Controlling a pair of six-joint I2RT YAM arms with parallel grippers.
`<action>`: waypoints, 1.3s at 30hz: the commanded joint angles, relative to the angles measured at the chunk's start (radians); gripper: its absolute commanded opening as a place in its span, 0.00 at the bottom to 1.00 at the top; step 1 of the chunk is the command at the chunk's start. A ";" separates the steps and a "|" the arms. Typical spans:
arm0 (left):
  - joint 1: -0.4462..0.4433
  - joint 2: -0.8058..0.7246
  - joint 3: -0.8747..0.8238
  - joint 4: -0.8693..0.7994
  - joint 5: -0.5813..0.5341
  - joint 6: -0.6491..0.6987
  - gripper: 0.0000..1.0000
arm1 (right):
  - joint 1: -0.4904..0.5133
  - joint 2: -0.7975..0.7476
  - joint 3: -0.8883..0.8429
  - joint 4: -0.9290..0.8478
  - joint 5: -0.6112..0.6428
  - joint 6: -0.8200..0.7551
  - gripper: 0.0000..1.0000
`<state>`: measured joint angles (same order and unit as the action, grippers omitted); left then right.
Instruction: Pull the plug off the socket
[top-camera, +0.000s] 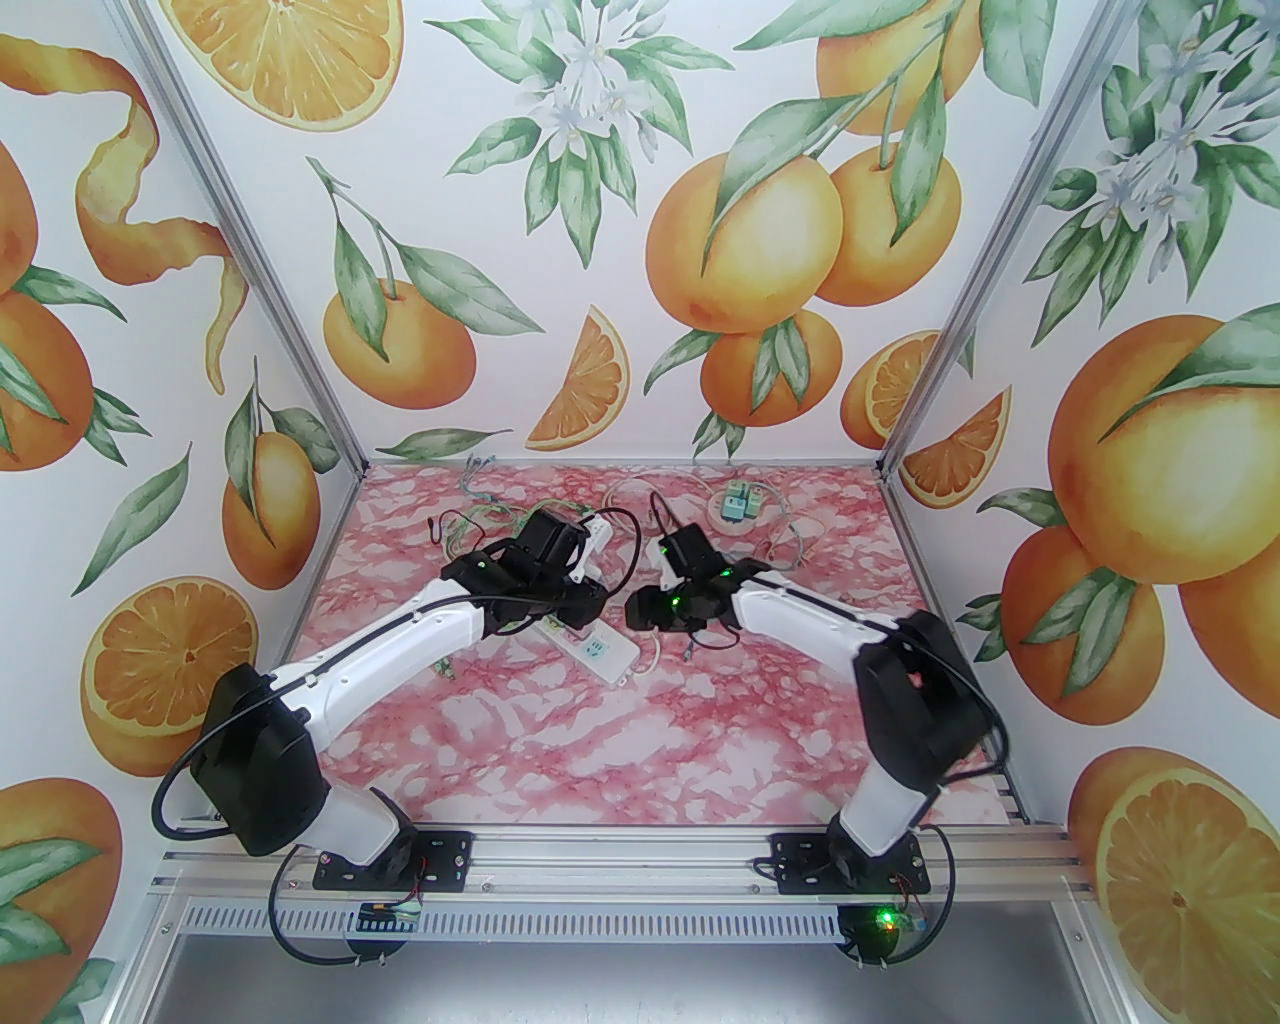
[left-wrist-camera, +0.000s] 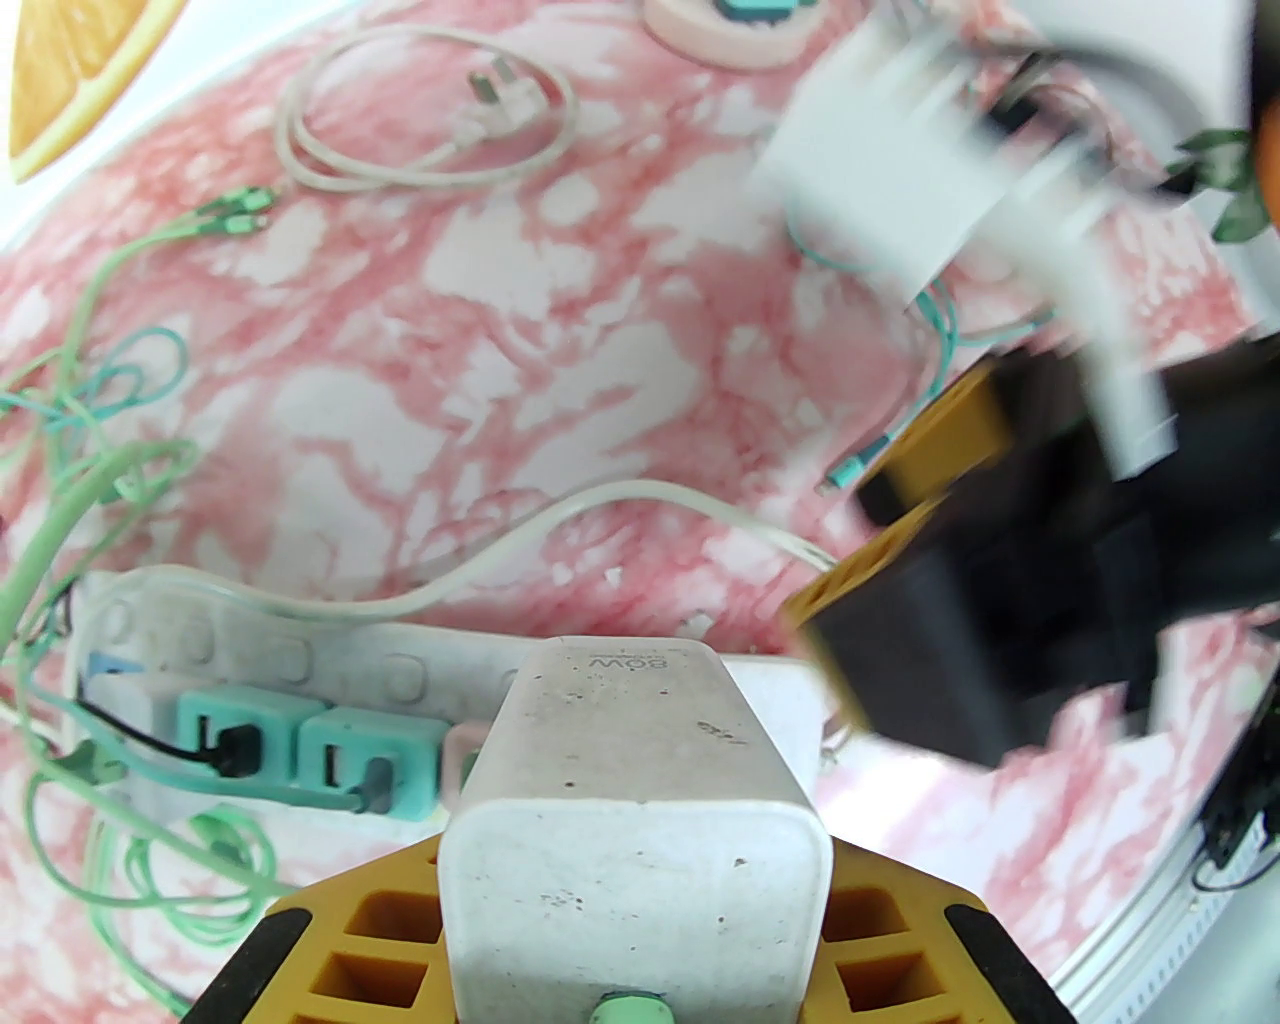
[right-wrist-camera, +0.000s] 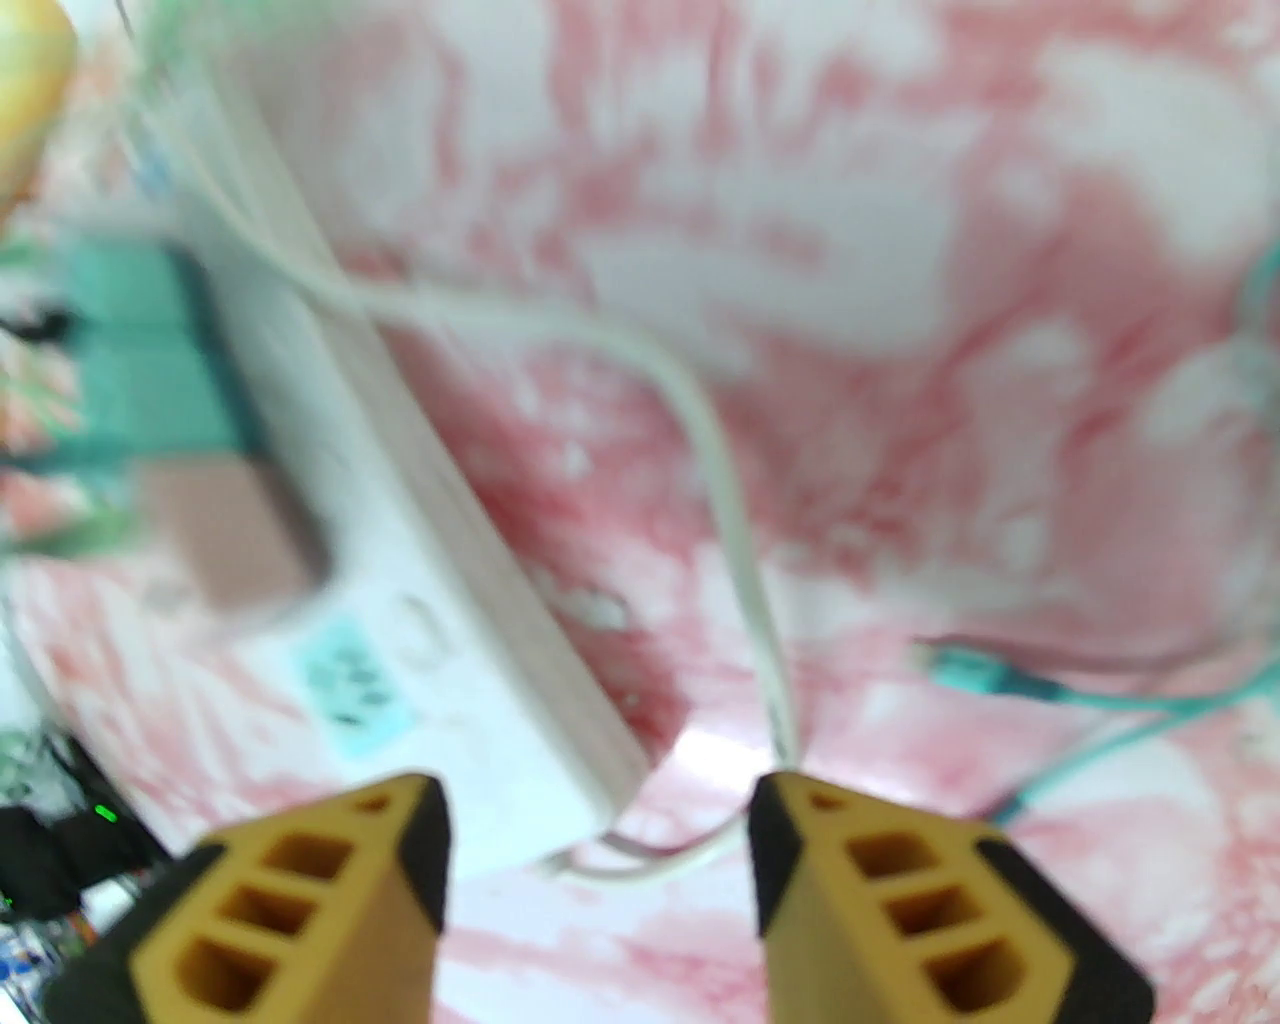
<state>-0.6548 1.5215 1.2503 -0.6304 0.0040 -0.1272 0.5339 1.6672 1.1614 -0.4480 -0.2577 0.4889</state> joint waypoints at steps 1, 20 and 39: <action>0.025 -0.040 0.067 -0.023 -0.001 -0.019 0.20 | -0.043 -0.080 -0.003 0.036 0.009 0.045 0.61; 0.364 -0.074 0.164 -0.095 0.004 -0.082 0.20 | -0.058 -0.258 -0.055 0.006 0.139 0.175 1.00; 0.821 -0.243 -0.349 0.038 0.065 -0.207 0.22 | -0.008 -0.121 0.195 -0.184 0.037 -0.016 1.00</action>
<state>0.1215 1.2835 0.9348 -0.6590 0.0418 -0.3107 0.5236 1.5139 1.3033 -0.5632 -0.1738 0.5472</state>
